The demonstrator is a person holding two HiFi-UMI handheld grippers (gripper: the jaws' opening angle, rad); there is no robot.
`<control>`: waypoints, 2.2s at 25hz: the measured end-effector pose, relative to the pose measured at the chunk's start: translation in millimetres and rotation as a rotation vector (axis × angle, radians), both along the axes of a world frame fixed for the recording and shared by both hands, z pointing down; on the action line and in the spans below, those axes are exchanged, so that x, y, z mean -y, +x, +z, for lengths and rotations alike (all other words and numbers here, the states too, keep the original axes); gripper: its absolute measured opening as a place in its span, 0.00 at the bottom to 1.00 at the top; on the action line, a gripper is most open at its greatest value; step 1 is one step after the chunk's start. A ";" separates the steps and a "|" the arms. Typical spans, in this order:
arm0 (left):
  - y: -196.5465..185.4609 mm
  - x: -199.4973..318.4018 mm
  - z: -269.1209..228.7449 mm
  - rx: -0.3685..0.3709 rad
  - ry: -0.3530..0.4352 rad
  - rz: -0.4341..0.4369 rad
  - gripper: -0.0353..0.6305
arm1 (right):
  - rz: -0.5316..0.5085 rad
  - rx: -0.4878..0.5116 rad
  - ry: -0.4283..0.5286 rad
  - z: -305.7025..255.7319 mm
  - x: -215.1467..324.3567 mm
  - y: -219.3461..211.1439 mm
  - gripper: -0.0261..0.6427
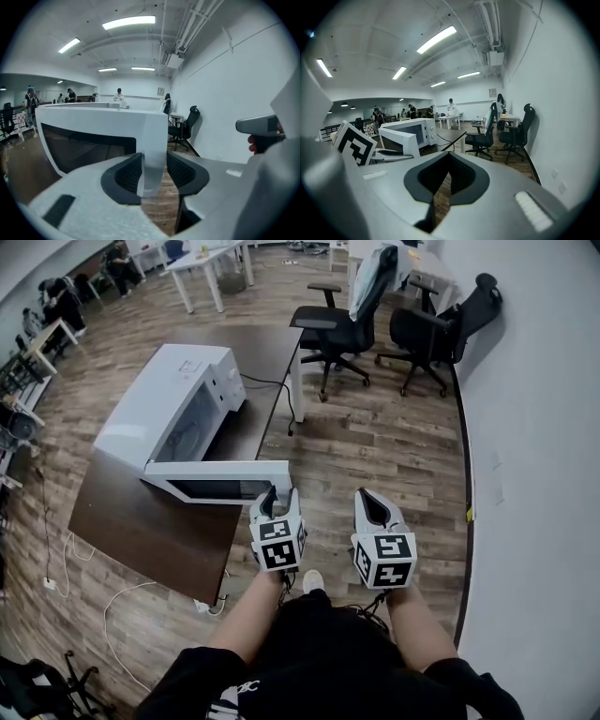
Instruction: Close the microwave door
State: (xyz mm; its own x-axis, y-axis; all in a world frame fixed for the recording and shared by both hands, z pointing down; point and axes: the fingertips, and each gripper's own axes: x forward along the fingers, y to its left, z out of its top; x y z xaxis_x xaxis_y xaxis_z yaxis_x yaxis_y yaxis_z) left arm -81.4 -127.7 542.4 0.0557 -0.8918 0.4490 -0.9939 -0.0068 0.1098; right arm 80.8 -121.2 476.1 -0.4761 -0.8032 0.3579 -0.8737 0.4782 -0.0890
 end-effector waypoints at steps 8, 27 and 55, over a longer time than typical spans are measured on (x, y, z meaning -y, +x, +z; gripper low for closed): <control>-5.2 35.7 7.4 -0.024 -0.020 -0.006 0.26 | 0.000 -0.008 -0.008 5.9 35.7 -9.4 0.05; -18.0 98.3 5.4 -0.093 -0.026 -0.018 0.25 | -0.013 -0.003 0.038 -12.1 100.0 -42.1 0.05; -65.5 193.8 4.2 -0.088 -0.060 -0.282 0.25 | -0.315 0.065 0.016 -10.2 258.4 -120.5 0.05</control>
